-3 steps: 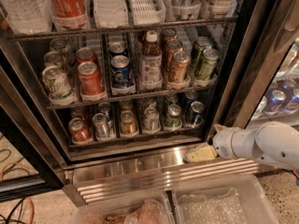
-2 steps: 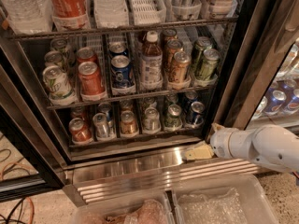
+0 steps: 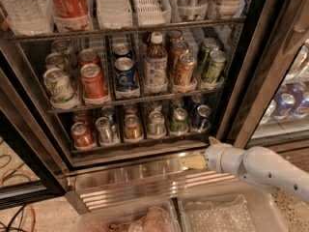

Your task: Pick pepsi can from bottom shelf of fridge

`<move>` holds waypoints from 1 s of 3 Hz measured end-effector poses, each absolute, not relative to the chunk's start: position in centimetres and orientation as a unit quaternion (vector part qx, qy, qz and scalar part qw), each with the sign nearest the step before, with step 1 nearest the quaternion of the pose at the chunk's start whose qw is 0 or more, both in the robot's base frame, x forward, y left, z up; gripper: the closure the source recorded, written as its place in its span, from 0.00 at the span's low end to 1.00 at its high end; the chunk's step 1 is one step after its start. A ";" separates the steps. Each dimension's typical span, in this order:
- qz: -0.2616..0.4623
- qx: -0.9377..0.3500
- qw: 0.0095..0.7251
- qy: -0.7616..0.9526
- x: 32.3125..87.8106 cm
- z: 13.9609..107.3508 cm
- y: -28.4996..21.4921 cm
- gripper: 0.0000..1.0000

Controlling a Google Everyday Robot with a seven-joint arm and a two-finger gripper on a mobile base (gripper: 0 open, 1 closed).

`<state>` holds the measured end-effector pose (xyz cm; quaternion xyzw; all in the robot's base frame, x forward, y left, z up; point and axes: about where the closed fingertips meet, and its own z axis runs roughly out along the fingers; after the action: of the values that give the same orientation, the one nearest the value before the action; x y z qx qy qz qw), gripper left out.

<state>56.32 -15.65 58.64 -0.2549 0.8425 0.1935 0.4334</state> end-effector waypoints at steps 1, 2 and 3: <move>0.199 -0.223 0.454 0.839 57.0 56.4 -14.7 0.00; 0.168 -0.217 0.492 0.826 57.8 56.6 -14.3 0.00; 0.126 -0.218 0.531 0.809 58.4 58.2 -14.6 0.00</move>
Offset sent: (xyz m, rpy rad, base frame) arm 0.0249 0.0105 -0.0125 -0.0119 -0.2387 -0.1717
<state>58.44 -14.63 58.18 -0.2182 0.8092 0.1262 0.5306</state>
